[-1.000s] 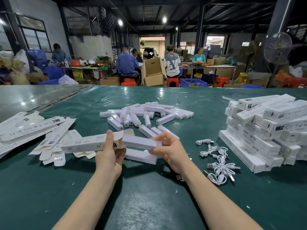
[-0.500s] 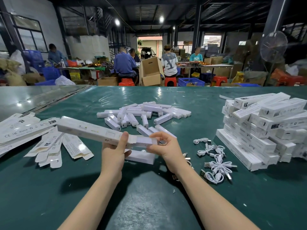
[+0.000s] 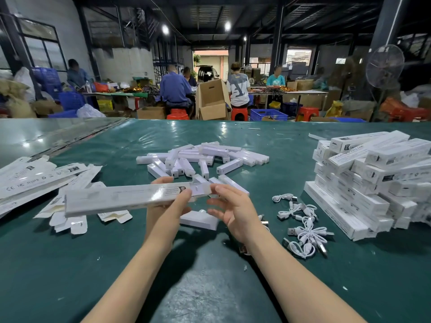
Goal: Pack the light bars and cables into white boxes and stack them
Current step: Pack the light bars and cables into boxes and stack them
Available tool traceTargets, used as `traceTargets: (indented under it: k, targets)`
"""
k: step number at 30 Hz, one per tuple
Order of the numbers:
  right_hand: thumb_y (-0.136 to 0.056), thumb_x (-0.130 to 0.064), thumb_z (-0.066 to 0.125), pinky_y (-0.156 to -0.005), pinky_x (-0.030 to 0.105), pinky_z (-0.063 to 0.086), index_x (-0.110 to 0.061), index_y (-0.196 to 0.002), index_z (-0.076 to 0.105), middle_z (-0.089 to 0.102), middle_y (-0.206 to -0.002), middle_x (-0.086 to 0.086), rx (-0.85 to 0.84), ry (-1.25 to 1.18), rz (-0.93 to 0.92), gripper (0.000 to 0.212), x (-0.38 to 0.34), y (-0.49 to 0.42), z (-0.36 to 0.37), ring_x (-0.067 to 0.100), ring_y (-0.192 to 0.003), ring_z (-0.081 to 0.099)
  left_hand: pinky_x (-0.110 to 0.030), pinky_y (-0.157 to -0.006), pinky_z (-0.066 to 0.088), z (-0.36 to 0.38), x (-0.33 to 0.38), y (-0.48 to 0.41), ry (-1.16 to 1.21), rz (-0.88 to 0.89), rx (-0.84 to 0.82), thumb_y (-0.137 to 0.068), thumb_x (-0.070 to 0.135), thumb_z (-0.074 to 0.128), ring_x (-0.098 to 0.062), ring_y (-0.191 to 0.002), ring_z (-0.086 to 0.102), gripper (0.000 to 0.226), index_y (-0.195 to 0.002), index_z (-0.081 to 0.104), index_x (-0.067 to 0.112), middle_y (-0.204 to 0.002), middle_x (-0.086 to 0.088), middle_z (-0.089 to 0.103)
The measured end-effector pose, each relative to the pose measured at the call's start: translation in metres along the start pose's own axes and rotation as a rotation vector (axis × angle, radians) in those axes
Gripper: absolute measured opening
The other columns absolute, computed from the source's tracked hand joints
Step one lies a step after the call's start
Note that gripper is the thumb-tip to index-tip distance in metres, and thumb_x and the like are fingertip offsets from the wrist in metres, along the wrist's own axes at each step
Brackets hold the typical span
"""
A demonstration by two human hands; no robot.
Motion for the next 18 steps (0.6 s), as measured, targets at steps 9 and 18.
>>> traceTargets:
  k: [9, 18]
  targets:
    - [-0.077, -0.021, 0.056, -0.051, 0.016, 0.037, -0.022, -0.097, 0.068, 0.063, -0.074, -0.010, -0.384, 0.104, 0.166, 0.023, 0.007, 0.009, 0.026, 0.005, -0.058, 0.049, -0.027, -0.063, 0.047, 0.017, -0.007, 0.010, 0.207, -0.184, -0.068, -0.091, 0.014, 0.051, -0.007, -0.068, 0.063, 0.019, -0.081, 0.063, 0.023, -0.070, 0.009, 0.068]
    - [-0.086, -0.003, 0.059, -0.059, 0.020, 0.051, -0.011, -0.077, 0.066, 0.064, -0.064, -0.001, -0.129, 0.226, -0.064, 0.015, 0.000, 0.001, 0.026, 0.012, -0.060, 0.061, -0.029, -0.074, 0.043, 0.020, -0.008, 0.009, 0.168, -0.236, -0.168, -0.068, 0.041, 0.057, -0.011, -0.090, 0.061, 0.034, -0.095, 0.067, 0.022, -0.096, 0.007, 0.070]
Point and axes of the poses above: each hand's wrist, its own y-axis away from the middle knuckle, its own z-axis out of the palm, x = y × z, the point moved 5 cm from there along -y, towards the middle knuckle
